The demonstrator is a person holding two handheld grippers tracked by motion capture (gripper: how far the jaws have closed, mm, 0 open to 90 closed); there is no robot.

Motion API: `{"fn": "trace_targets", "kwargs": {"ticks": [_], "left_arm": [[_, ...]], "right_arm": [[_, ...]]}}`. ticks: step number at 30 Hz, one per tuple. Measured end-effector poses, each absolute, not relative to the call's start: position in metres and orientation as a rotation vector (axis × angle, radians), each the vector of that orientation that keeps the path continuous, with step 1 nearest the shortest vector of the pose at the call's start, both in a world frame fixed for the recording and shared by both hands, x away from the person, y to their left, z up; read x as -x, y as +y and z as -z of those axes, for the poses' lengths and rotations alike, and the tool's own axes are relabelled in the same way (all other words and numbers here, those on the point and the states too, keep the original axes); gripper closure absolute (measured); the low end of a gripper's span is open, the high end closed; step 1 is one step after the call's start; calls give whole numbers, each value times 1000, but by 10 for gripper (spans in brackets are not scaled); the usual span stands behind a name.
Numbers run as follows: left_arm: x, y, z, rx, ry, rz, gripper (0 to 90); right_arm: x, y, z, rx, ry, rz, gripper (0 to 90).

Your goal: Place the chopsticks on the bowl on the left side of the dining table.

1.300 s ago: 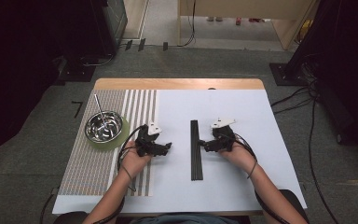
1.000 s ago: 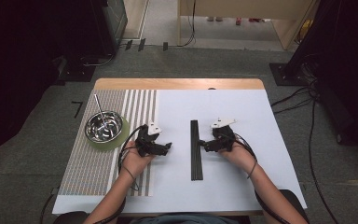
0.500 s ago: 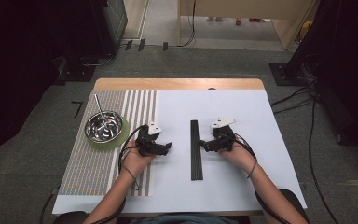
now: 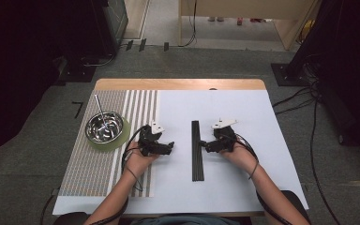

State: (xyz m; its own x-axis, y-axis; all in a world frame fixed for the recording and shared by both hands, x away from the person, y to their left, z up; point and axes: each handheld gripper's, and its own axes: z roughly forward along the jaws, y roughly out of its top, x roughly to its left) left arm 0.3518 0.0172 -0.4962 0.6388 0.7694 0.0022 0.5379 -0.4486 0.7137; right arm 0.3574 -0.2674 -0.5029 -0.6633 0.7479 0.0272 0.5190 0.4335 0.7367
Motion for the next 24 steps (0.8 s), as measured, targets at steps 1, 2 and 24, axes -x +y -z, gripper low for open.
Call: {"fn": "trace_targets", "kwargs": {"ticks": [1,2,24], "left_arm": [[-352,17,496,-2162,1019,-428,139],[-352,17,496,-2160,1022,-427,140],[-351,11,486,-2145,1059,-376,141]], "right_arm": [[-357,-267,503,-1090,2387,-1067,134],[-357,-267,503,-1090,2387,-1067,133],[-357,-268,503,-1090,2388,-1067,133]]}}
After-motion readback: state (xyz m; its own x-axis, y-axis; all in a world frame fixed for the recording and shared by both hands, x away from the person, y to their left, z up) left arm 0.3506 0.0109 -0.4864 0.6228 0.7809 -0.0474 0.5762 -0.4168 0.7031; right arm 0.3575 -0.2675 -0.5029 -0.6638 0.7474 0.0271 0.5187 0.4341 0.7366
